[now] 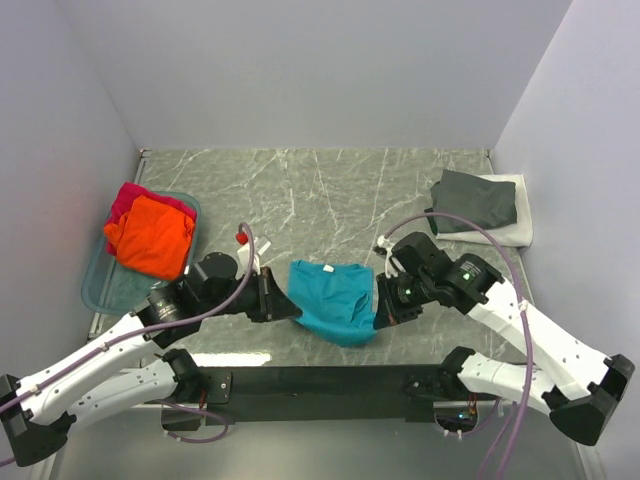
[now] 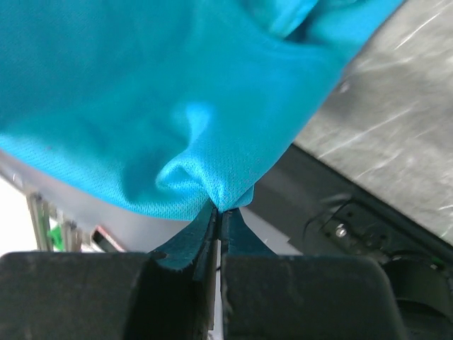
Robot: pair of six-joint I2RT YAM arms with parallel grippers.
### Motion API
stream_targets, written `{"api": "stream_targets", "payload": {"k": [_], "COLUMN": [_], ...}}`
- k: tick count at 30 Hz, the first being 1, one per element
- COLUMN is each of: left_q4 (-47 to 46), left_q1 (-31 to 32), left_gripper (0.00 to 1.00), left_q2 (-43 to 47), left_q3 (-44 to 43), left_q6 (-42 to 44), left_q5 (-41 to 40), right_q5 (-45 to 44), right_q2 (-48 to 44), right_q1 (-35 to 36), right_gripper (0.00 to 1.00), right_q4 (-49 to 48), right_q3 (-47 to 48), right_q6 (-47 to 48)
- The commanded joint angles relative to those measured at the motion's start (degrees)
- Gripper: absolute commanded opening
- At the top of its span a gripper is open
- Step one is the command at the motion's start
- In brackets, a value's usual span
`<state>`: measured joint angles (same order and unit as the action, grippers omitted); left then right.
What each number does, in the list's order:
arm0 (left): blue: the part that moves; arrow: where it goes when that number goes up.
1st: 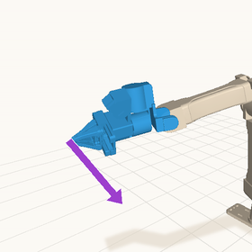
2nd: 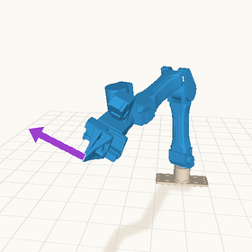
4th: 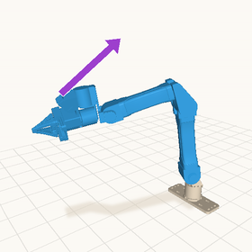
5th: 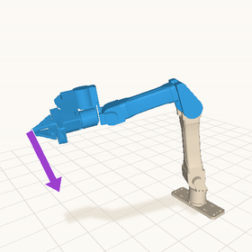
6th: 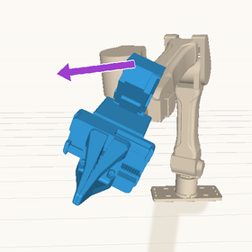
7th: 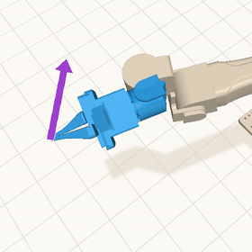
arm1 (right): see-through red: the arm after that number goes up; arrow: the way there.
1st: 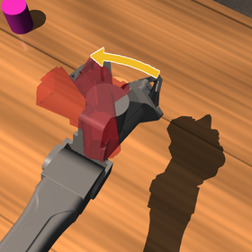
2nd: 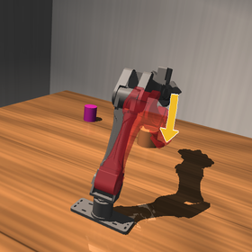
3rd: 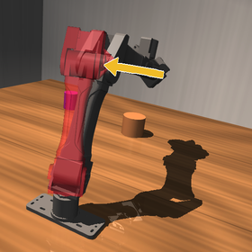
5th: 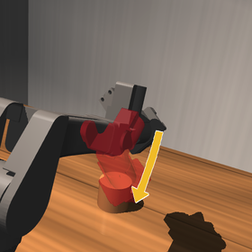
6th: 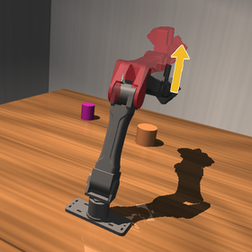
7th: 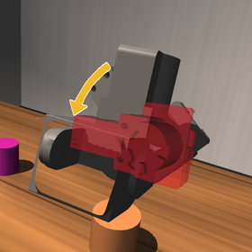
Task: Fold and stack the t-shirts
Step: Fold the tshirt
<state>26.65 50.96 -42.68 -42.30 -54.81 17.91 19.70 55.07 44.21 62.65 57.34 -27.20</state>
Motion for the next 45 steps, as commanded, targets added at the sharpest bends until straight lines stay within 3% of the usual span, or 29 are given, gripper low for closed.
{"api": "stream_targets", "payload": {"k": [1, 10, 30, 39, 42, 44, 45], "left_q4": [-4.59, -7.49, -23.92, -29.55, -28.33, -26.83, -25.09], "left_q1": [0.19, -1.91, -17.29, -20.11, -20.37, -20.46, -20.46], "left_gripper": [0.0, 0.01, 0.0, 0.0, 0.01, 0.15, 0.32], "left_q2": [0.32, -6.18, -30.35, -38.7, -41.61, -41.53, -40.91], "left_q3": [0.47, 1.17, 2.31, 0.91, -1.02, -2.69, -3.3], "left_q6": [-1.53, -1.44, 4.44, 5.06, 5.41, 5.06, 4.97], "left_q5": [-9.62, -16.15, -6.66, -4.47, -7.6, -10.43, -13.75], "right_q5": [-3.79, -7.31, -4.94, -4.67, -5.9, -6.34, -6.78], "right_q2": [1.61, 9.7, 35.35, 43.18, 43.37, 41.1, 39.78], "right_q1": [-2.63, -9.22, -18.01, -19.77, -20.74, -21.7, -21.97], "right_gripper": [0.0, 0.0, 0.0, 0.0, 0.02, 0.16, 0.26], "right_q4": [-4.37, -11.58, -23.01, -24.16, -26.26, -28.62, -29.34], "right_q3": [1.28, 2.6, 7.42, 11.82, 11.48, 10.95, 10.78], "right_q6": [2.32, 6.19, 12.34, 13.14, 11.92, 10.95, 9.98]}}
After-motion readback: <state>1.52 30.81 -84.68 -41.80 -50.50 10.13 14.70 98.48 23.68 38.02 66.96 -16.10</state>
